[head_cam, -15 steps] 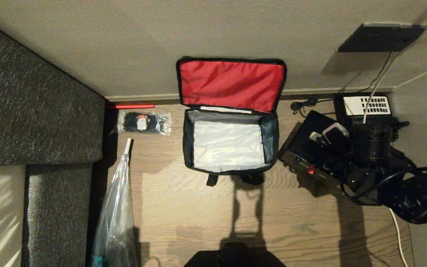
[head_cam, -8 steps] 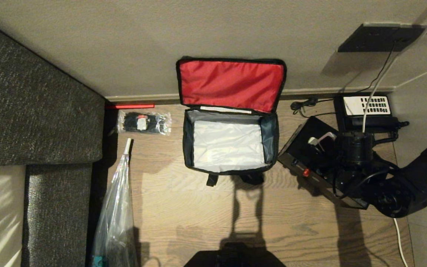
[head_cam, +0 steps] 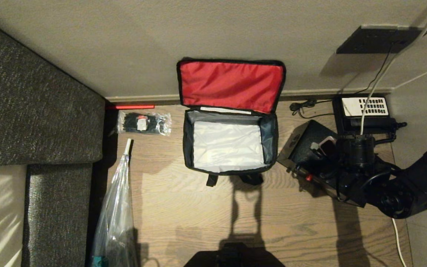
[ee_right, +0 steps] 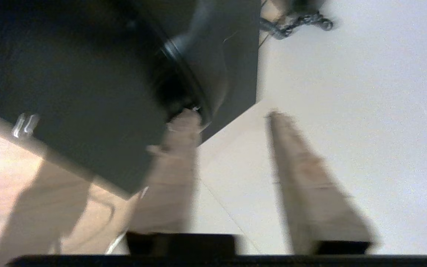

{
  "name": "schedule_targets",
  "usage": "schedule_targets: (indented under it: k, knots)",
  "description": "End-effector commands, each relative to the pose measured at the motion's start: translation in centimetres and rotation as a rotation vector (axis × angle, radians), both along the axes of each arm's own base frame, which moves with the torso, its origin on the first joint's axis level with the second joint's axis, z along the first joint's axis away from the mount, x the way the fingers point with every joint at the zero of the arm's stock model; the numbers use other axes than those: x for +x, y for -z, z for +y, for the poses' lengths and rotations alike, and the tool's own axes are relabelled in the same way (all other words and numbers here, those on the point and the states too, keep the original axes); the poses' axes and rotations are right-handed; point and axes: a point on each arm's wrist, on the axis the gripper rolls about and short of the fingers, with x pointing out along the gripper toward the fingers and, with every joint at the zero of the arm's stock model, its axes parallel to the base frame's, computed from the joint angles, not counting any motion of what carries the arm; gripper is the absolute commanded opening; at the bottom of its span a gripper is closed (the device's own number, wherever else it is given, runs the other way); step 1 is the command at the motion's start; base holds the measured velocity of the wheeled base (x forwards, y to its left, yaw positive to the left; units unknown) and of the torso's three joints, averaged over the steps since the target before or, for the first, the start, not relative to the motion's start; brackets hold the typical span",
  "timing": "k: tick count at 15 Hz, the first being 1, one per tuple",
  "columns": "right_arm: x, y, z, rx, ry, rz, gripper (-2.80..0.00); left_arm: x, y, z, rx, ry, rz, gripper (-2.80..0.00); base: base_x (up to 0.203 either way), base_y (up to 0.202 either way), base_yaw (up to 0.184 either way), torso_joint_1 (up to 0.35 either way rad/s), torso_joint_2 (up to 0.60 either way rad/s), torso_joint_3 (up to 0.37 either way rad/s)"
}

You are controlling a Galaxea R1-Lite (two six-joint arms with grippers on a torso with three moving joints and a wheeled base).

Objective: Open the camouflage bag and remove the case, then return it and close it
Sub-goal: Release the handle, then grip the handle again

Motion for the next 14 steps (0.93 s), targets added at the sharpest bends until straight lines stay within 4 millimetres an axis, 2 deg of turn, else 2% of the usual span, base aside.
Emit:
schedule_targets:
  k: [1, 3, 6, 9, 13, 14]
  knots:
    - [-0.6, 0.9, 0.0, 0.012, -0.06, 0.066, 0.0, 0.0, 0.1, 0.0, 0.0, -0.001, 0.0, -2.8, 0.0, 0.0, 0.0, 0.0, 0.0, 0.0]
    - [-1.3, 1.4, 0.0, 0.042, -0.13, 0.11, 0.0, 0.0, 0.1, 0.0, -0.001, -0.001, 0.0, -2.8, 0.0, 0.0, 0.0, 0.0, 0.0, 0.0]
    - [-2.7, 0.6, -0.3, 0.066, -0.163, 0.136, 0.0, 0.0, 0.1, 0.0, 0.0, -0.001, 0.0, -2.8, 0.0, 0.0, 0.0, 0.0, 0.0, 0.0]
    - [-4.3, -2.0, -0.6, 0.106, -0.205, 0.084, 0.0, 0.0, 0.1, 0.0, -0.001, -0.001, 0.0, -2.8, 0.0, 0.0, 0.0, 0.0, 0.0, 0.0]
    - [-8.2, -6.1, -1.5, 0.14, -0.205, 0.008, 0.0, 0.0, 0.1, 0.0, -0.001, -0.001, 0.0, -2.8, 0.0, 0.0, 0.0, 0.0, 0.0, 0.0]
    - [-9.6, -7.1, -1.8, 0.159, -0.201, -0.014, -2.8, 0.0, 0.1, 0.0, 0.0, -0.001, 0.0, -2.8, 0.0, 0.0, 0.0, 0.0, 0.0, 0.0]
